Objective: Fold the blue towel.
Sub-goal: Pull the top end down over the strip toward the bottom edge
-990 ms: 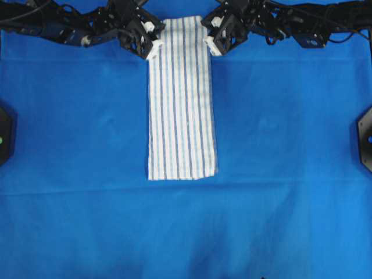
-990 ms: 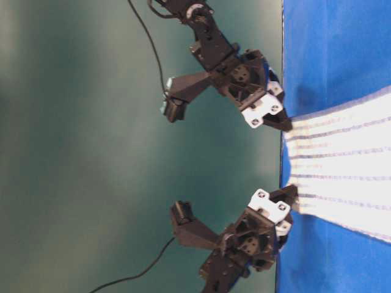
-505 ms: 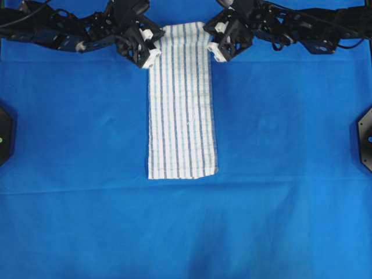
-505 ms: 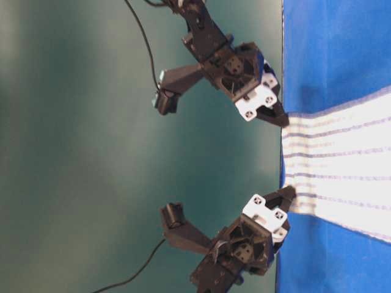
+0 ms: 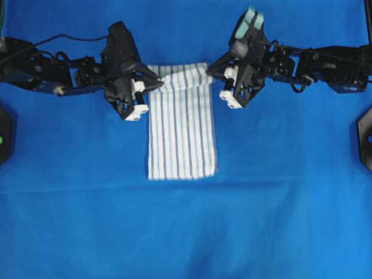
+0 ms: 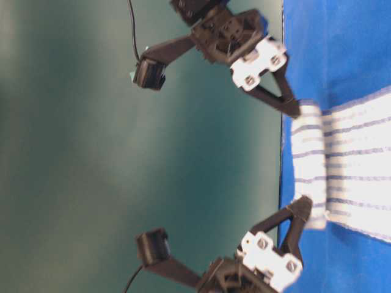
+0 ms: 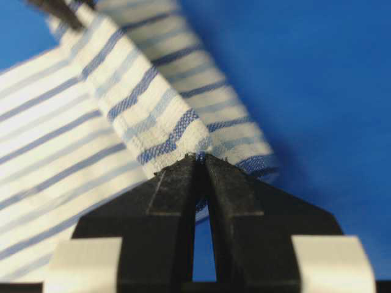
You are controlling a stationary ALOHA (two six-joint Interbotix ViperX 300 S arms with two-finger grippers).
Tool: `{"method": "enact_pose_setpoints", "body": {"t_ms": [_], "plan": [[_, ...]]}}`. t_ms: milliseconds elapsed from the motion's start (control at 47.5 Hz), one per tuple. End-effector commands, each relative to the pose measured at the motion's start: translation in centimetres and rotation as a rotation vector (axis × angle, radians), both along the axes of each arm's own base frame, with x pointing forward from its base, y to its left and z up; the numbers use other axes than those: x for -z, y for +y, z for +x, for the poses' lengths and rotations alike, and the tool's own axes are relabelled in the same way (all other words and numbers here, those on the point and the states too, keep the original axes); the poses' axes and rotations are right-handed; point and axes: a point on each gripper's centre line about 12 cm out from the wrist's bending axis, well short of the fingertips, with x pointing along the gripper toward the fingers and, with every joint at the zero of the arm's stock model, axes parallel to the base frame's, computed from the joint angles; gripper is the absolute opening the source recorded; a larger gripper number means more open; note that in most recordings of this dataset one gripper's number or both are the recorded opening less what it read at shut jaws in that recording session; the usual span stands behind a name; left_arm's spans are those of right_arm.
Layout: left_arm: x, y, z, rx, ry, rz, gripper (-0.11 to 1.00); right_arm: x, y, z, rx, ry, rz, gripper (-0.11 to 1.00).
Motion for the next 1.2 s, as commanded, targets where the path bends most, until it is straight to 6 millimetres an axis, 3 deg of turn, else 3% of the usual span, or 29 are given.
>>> {"method": "enact_pose_setpoints", "body": {"t_ms": [0,337,842,1179], "plan": [[-1.4,-2.5,0.3,0.067,-0.038,0.004,0.04,-0.9,1.5,0.1,-0.029,-0.028,0.003,0.06],[-0.6,-8.5,0.4,0.226,0.008,-0.021,0.04,-0.3,6.8,0.4,-0.145,-0.008,0.037,0.06],[0.0,-11.3,0.0,0.302,0.069,-0.032,0.04,0.1,11.1,0.3,-0.244,0.012,0.061,0.06],[-0.1,-11.2,0.1,0.298,0.061,-0.031,0.04,-0.1,11.4,0.5,-0.252,0.011,0.061,0.06]]}}
